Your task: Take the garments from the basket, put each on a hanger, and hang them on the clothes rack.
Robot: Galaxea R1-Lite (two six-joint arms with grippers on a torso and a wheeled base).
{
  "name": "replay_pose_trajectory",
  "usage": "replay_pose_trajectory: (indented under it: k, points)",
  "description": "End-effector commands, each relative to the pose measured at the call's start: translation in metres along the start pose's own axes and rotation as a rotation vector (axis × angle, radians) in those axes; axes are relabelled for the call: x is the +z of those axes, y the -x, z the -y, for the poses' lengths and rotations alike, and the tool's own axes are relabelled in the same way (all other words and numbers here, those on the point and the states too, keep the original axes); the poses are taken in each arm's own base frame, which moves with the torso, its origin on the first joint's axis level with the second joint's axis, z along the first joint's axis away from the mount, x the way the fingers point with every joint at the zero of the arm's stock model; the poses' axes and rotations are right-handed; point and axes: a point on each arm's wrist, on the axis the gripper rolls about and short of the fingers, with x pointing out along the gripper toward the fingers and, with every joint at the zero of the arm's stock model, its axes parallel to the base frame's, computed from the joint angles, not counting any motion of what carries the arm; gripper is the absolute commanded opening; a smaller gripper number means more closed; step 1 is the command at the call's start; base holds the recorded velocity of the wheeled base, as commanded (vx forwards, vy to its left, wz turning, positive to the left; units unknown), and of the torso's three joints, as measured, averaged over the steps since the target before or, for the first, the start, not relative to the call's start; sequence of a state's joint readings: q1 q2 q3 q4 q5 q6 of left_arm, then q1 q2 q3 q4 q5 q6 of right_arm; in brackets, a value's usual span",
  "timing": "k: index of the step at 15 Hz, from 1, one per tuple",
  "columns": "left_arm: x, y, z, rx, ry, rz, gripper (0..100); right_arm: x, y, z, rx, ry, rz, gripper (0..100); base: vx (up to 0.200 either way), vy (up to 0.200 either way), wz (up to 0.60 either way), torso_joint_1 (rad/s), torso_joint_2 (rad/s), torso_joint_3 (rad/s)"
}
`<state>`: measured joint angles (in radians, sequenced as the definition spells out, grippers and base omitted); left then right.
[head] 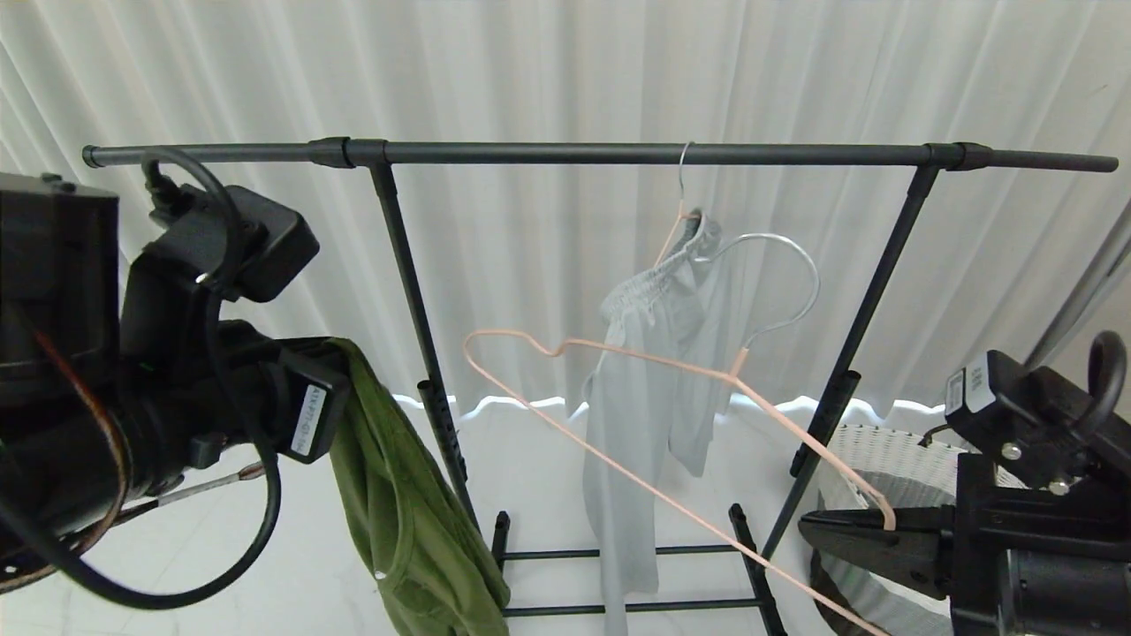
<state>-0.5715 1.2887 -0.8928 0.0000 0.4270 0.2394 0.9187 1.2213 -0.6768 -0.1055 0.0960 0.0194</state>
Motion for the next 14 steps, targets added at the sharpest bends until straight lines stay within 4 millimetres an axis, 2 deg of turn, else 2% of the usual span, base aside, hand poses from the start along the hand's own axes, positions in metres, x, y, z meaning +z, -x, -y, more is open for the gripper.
replay_pose_trajectory:
  k: [1, 5, 10, 14]
  points:
    - [0.016, -0.024, 0.005, 0.016, 0.046, -0.016, 0, -0.001, -0.004, -0.008, 0.045, 0.017, -0.013, 0, 0.000, 0.000, 0.00, 0.000, 0.00, 0.000]
    - [0.028, -0.030, 0.004, 0.051, 0.074, 0.000, 0, -0.001, -0.008, -0.017, 0.086, 0.035, -0.024, 0, 0.000, 0.000, 0.00, 0.000, 0.00, 0.000]
    - [0.032, -0.023, 0.005, 0.041, 0.077, 0.024, 0, 0.007, -0.033, -0.010, 0.050, 0.023, 0.043, 0, 0.000, 0.000, 0.00, 0.000, 0.00, 0.000]
    - [0.037, -0.016, 0.012, 0.006, 0.072, 0.053, 0, 0.007, -0.041, -0.009, 0.048, 0.026, 0.032, 0, 0.000, 0.000, 0.00, 0.000, 0.00, 0.000]
